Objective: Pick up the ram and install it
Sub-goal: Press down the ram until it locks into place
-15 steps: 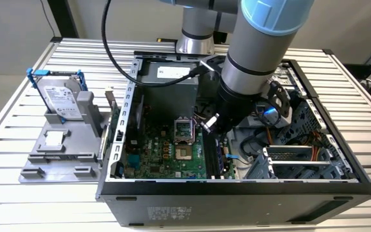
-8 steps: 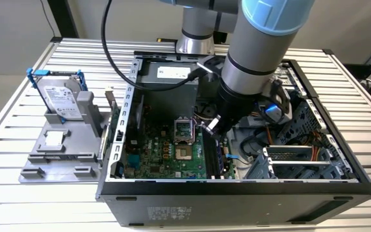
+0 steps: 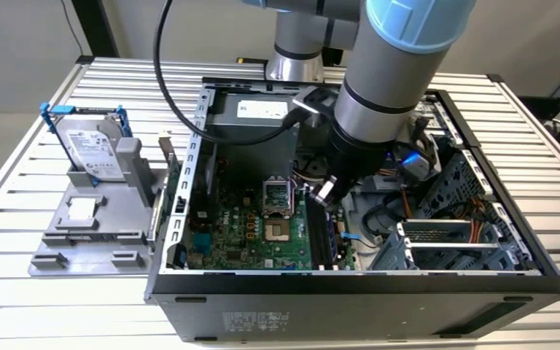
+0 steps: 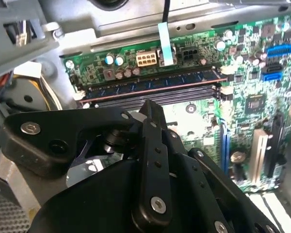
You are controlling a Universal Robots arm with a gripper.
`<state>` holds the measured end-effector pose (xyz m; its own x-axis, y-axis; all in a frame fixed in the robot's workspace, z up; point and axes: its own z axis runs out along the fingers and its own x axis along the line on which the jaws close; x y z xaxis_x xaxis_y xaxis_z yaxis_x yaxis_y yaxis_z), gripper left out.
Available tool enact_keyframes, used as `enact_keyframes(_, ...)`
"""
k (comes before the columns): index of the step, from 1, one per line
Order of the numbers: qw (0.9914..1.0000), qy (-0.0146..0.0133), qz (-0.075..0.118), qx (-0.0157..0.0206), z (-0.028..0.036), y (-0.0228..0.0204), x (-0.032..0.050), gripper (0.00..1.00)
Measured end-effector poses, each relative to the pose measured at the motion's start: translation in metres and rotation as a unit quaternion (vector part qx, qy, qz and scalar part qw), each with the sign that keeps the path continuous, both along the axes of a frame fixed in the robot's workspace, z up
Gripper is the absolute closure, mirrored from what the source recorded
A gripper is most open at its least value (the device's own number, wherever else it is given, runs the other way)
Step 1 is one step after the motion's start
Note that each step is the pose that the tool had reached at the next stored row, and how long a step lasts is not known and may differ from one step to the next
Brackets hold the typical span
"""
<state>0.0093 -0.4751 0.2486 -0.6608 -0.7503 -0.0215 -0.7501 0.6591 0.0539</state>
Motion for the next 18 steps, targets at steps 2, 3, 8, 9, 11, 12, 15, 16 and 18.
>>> enact_keyframes(2,0.99985,0.0,0.017,0.0,0.0,0.0,0.0,1.0)
enact_keyframes(3,0.99968,-0.0001,0.025,-0.0001,0.0,0.0,0.0,1.0)
enact_keyframes(8,0.99781,-0.001,0.066,-0.0001,0.0,0.0,0.0,1.0)
enact_keyframes(9,0.99728,-0.0011,0.074,-0.0001,0.0,0.0,0.0,1.0)
enact_keyframes(11,0.99614,-0.0011,0.088,0.0,0.0,0.0,0.0001,1.0)
enact_keyframes(12,0.99544,-0.0011,0.095,0.0,0.0001,0.0,0.0001,1.0)
enact_keyframes(15,0.993,-0.0011,0.118,0.0,0.0004,0.0,0.0002,1.0)
enact_keyframes(16,0.99211,-0.0011,0.125,0.0,0.0007,0.0001,0.0002,1.0)
enact_keyframes(18,0.99025,-0.0012,0.139,0.0001,0.001,0.0,0.0003,1.0)
